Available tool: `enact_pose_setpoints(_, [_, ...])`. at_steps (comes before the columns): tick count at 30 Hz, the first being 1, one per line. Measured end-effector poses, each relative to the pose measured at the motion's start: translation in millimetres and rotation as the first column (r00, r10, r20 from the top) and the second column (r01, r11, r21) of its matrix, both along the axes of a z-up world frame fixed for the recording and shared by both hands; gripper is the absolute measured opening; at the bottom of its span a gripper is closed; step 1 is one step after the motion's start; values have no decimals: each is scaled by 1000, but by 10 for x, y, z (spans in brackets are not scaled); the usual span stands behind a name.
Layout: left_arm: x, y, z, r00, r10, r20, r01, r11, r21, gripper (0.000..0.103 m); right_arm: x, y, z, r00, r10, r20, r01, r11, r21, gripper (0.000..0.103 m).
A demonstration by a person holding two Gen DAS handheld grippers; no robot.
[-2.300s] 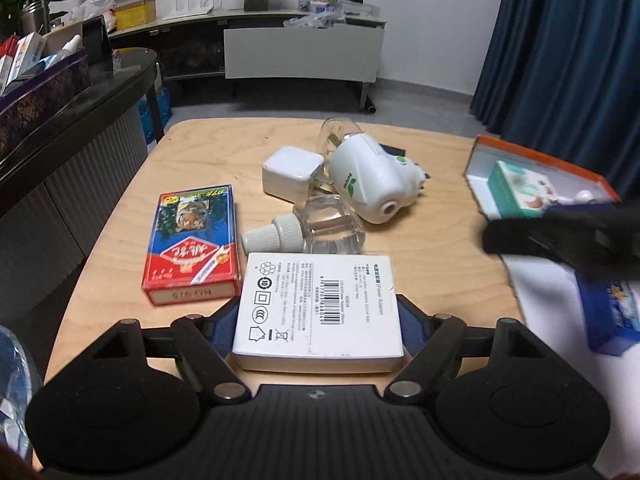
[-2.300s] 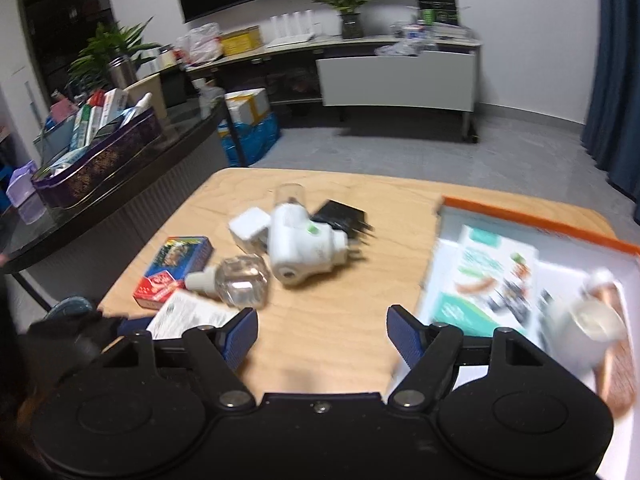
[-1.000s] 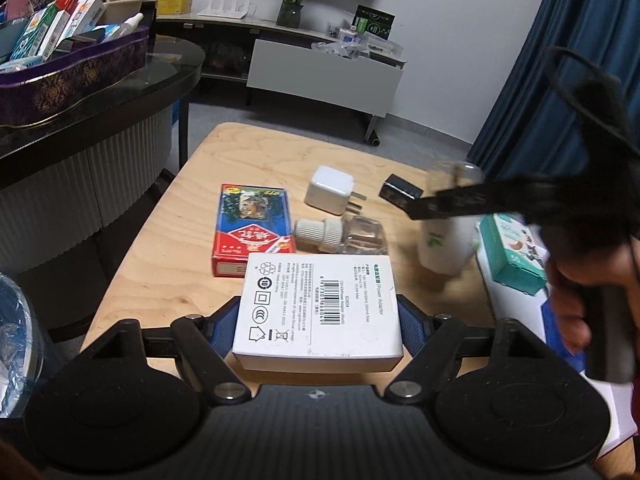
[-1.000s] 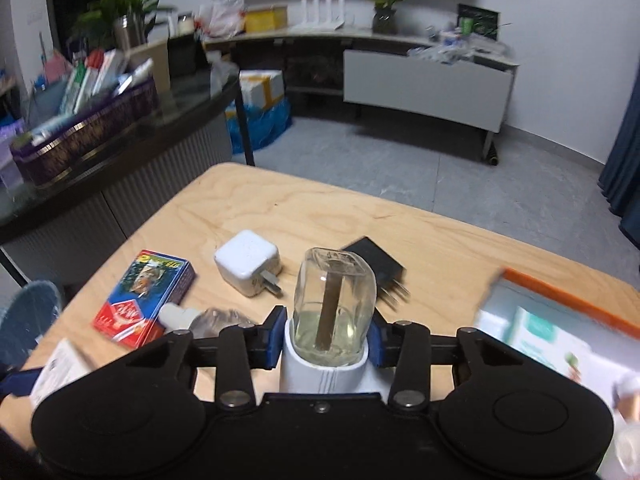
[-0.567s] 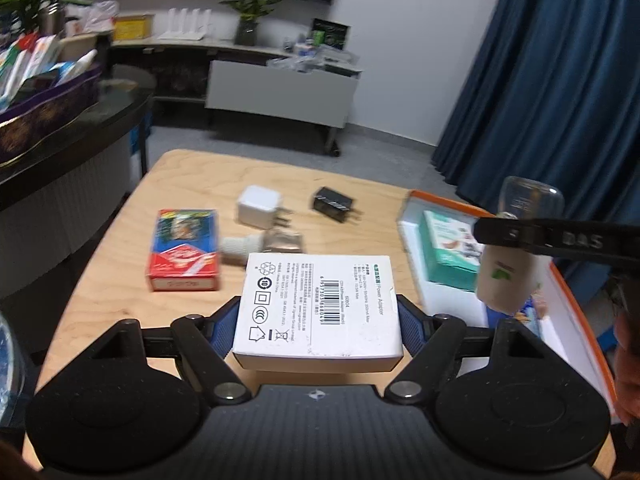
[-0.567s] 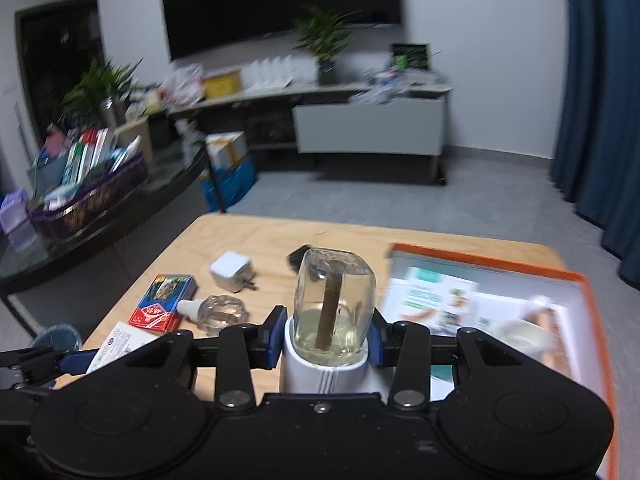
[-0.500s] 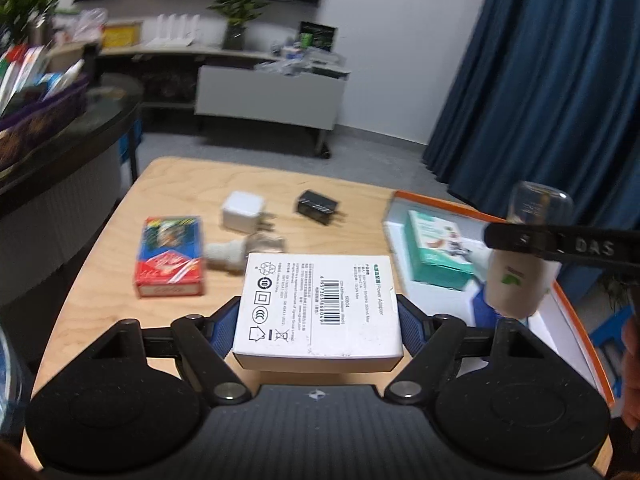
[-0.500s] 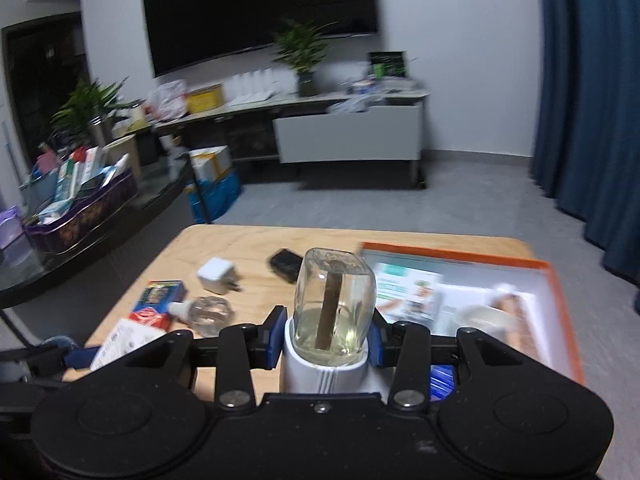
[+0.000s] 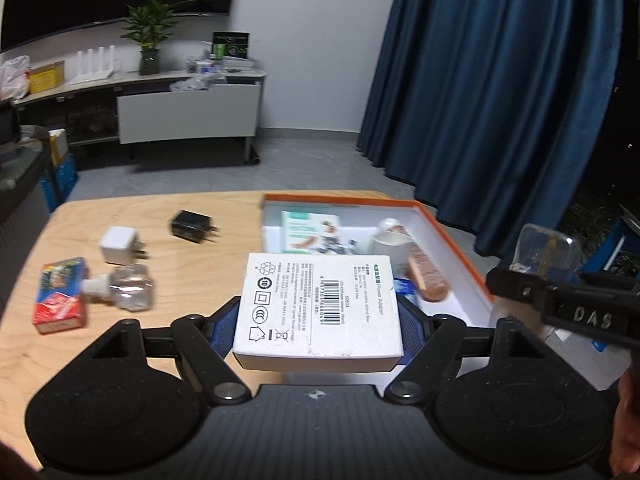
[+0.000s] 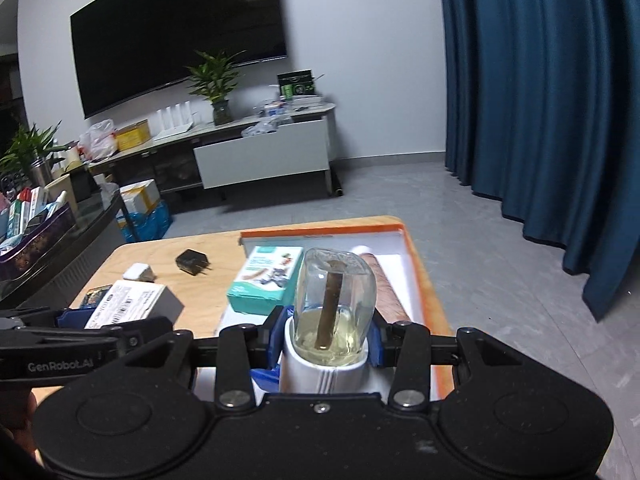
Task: Organize rigid objects
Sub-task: 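Carry white product box with left tool while right tool carries diffuser over orange-rimmed box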
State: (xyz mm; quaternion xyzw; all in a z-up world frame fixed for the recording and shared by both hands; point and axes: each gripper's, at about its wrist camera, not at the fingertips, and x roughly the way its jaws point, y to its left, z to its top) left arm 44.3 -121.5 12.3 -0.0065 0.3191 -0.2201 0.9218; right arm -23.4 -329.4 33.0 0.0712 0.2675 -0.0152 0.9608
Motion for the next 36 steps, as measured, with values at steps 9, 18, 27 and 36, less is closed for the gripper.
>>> enact_pose_setpoints(9, [-219,-252,-108,1000,0,-4,0,998,59,79,-158,-106,-176,1000,-6,-16,6,1000,22,50])
enact_pose_setpoints(18, [-372,-307,-54,999,30,22,-31,997,73,79,-244,-149,-195,1000,-10,-9,10,1000,29,50])
enact_pose_setpoints(27, [-468,-312,-48,999,31,30,-33,998,52,79,-351,-162,-155,1000,-16,3,16,1000,23,50])
enact_pose_setpoints(36, [-494,-308,-50,999,26,29,-27,999,32,79,-373,-135,-131,1000,-11,7,10,1000,20,50])
